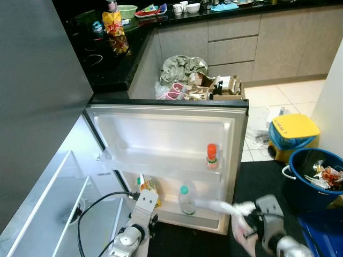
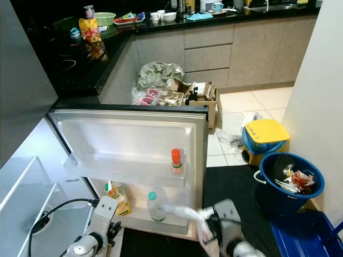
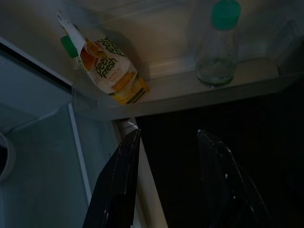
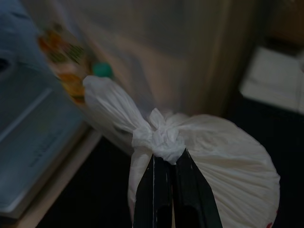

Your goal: Restocking fridge

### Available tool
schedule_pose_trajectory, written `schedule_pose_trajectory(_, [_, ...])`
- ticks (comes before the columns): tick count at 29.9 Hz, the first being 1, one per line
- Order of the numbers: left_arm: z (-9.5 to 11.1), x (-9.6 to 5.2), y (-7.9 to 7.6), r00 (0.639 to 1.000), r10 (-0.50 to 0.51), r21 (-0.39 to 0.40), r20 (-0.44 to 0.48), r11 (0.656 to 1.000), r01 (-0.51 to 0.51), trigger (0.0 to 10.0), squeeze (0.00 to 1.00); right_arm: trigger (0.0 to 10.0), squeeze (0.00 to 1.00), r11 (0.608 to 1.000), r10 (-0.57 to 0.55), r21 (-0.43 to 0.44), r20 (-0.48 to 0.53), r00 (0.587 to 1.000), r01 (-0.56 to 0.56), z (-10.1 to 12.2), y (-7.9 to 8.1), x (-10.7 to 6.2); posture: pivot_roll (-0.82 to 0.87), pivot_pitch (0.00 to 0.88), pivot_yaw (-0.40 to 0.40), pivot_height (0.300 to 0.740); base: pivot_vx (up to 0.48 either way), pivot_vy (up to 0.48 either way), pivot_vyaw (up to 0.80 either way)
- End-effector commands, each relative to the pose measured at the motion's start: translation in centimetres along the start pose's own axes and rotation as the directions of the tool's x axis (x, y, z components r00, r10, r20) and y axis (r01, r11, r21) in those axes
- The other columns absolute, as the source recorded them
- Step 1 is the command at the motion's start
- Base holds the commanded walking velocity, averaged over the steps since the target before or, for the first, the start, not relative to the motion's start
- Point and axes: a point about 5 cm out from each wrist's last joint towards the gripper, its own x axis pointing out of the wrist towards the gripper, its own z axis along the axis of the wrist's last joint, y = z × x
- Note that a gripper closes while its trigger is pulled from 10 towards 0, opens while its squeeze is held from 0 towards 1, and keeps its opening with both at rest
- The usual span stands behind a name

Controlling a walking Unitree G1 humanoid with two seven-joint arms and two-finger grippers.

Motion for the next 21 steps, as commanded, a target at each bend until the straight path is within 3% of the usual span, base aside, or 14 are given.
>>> schedule_pose_trajectory(1, [0.4, -0.1, 0.6, 0.999, 0.001, -0.039, 0.046, 0.999, 0.001, 10.0, 0.00, 10.0, 0.00, 0.996, 0.084, -0.005, 0.023, 0.996, -0.084, 1.4, 0.4, 0.4, -0.11, 0.064, 0.096, 0.726, 0.000, 0.000, 0.00])
schedule_pose_trajectory(4, [1.8, 0.0, 0.0, 0.988, -0.058, -0.073, 0.140, 0.995, 0.069, 10.0, 0.00, 10.0, 0.00, 0.979, 0.201, -0.034, 0.064, 0.978, -0.199, 4.3, 0.5, 0.7, -0.10, 0.065, 0.089, 0.726, 0.000, 0.000, 0.00])
schedule_pose_trajectory(8, [2.4, 0.1, -0.4, 0.981, -0.097, -0.057, 0.170, 0.992, 0.109, 10.0, 0.00, 10.0, 0.00, 0.943, 0.334, -0.014, 0.081, 0.939, -0.334, 6.4, 1.0, 0.3, -0.10, 0.069, 0.078, 0.726, 0.000, 0.000, 0.00])
schedule_pose_trajectory(10, [2.6, 0.1, -0.7, 0.977, -0.118, -0.045, 0.178, 0.991, 0.128, 10.0, 0.00, 10.0, 0.00, 0.883, 0.467, -0.010, 0.103, 0.878, -0.468, 8.4, 1.8, -0.4, -0.10, 0.069, 0.072, 0.726, 0.000, 0.000, 0.00])
schedule_pose_trajectory(11, [2.6, 0.1, -0.7, 0.977, -0.118, -0.045, 0.178, 0.991, 0.128, 10.0, 0.00, 10.0, 0.00, 0.883, 0.467, -0.010, 0.103, 0.878, -0.468, 8.4, 1.8, -0.4, -0.10, 0.069, 0.072, 0.726, 0.000, 0.000, 0.00])
schedule_pose_trajectory(13, [2.6, 0.1, -0.9, 0.976, -0.121, -0.043, 0.179, 0.991, 0.130, 10.0, 0.00, 10.0, 0.00, 0.837, 0.544, -0.018, 0.124, 0.830, -0.546, 9.6, 2.3, -1.2, -0.10, 0.070, 0.066, 0.726, 0.000, 0.000, 0.00])
schedule_pose_trajectory(15, [2.6, 0.1, -0.9, 0.976, -0.121, -0.043, 0.179, 0.991, 0.130, 10.0, 0.00, 10.0, 0.00, 0.837, 0.544, -0.018, 0.124, 0.830, -0.546, 9.6, 2.3, -1.2, -0.10, 0.070, 0.066, 0.726, 0.000, 0.000, 0.00])
schedule_pose_trajectory(16, [2.5, 0.1, -1.0, 0.976, -0.122, -0.047, 0.181, 0.990, 0.132, 10.0, 0.00, 10.0, 0.00, 0.808, 0.585, -0.022, 0.135, 0.799, -0.588, 10.5, 2.6, -1.6, -0.10, 0.070, 0.064, 0.726, 0.000, 0.000, 0.00])
schedule_pose_trajectory(19, [2.4, 0.0, -1.1, 0.976, -0.126, -0.050, 0.180, 0.989, 0.137, 10.0, 0.00, 10.0, 0.00, 0.783, 0.618, -0.032, 0.149, 0.772, -0.621, 11.5, 2.7, -2.0, -0.10, 0.071, 0.065, 0.726, 0.000, 0.000, 0.00])
schedule_pose_trajectory(21, [2.3, -0.1, -1.3, 0.971, -0.150, -0.050, 0.186, 0.986, 0.162, 10.0, 0.00, 10.0, 0.00, 0.729, 0.679, -0.057, 0.181, 0.711, -0.682, 13.6, 3.2, -2.9, -0.10, 0.072, 0.063, 0.726, 0.000, 0.000, 0.00])
